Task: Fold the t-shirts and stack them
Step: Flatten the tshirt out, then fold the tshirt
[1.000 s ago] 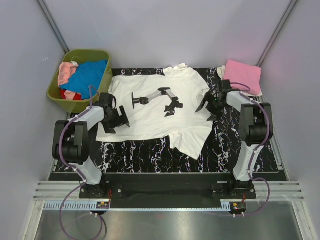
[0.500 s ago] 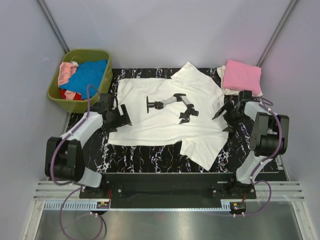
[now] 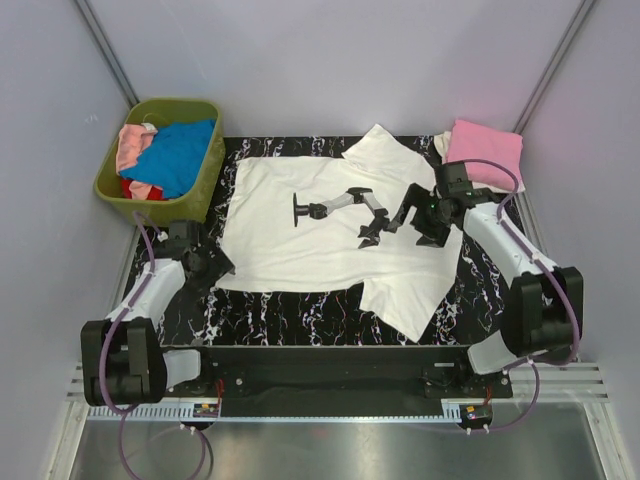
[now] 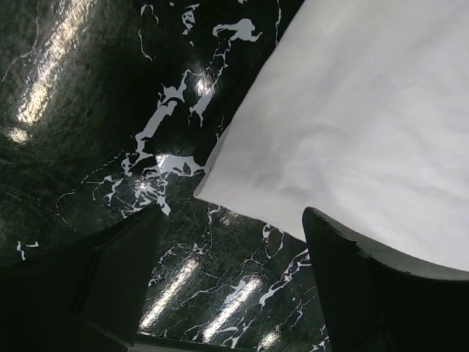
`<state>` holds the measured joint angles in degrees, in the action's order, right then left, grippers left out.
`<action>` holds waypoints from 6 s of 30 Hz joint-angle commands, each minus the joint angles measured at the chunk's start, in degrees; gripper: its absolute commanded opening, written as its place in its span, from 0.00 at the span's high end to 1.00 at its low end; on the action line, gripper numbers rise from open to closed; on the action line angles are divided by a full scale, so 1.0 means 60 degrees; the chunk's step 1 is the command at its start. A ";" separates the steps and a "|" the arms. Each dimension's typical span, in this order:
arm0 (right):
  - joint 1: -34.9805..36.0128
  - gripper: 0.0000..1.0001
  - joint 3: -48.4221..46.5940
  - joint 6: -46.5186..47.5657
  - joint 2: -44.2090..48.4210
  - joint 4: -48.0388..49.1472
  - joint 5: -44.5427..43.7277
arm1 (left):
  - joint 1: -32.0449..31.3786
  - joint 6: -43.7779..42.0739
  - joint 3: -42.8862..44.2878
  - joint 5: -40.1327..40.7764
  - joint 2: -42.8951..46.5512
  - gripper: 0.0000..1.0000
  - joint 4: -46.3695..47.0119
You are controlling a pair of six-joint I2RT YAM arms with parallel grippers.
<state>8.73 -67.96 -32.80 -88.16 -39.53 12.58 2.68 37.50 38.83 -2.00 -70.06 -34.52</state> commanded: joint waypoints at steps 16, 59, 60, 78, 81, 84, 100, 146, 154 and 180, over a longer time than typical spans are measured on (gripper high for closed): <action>0.0566 0.07 0.2625 -0.1095 0.3427 -0.1277 -0.1888 | -0.0007 0.0562 -0.1242 0.0670 -0.0144 0.46 0.2500; 0.3261 1.00 0.4927 -0.2971 0.3543 -0.2313 -0.2037 | -0.0007 0.0138 -0.1725 0.0392 0.0819 1.00 0.2886; 0.3261 1.00 0.4781 -0.3044 0.3879 -0.2579 -0.2386 | -0.0007 0.0079 -0.1754 0.0392 0.1026 1.00 0.2723; 0.3261 1.00 0.2524 -0.4275 0.7866 -0.6507 -0.3137 | -0.0227 0.0957 -0.0188 -0.0764 0.3371 1.00 -0.1305; 0.3261 1.00 0.2421 -0.4334 0.8101 -0.6727 -0.2874 | -0.0227 0.0943 0.0032 -0.0984 0.3591 1.00 -0.1716; 0.3261 1.00 0.2421 -0.4203 0.8058 -0.6378 -0.2654 | -0.0227 0.0754 0.0193 -0.1058 0.3621 1.00 -0.1922; 0.1758 1.00 -0.0449 -0.1274 0.3154 -0.3829 -0.2977 | -0.0227 -0.1576 0.2932 -0.1557 0.0281 1.00 -0.2464; 0.0141 1.00 -0.6646 0.1233 -0.4510 -0.3563 -0.3370 | -0.0226 -0.2426 0.6111 0.0289 -0.5344 1.00 -0.1863; 0.0039 1.00 -0.7041 0.1189 -0.4979 -0.3754 -0.3737 | -0.0183 -0.2324 0.6404 0.1211 -0.5549 1.00 -0.2068; -0.0503 0.31 -0.7488 0.0882 -0.4794 -0.3381 -0.2965 | -0.0402 -0.1884 0.5134 0.1038 -0.2036 0.59 -0.1851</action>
<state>5.58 -120.01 -25.98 -127.13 -64.12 -9.82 1.17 24.69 75.05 5.19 -87.00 -48.75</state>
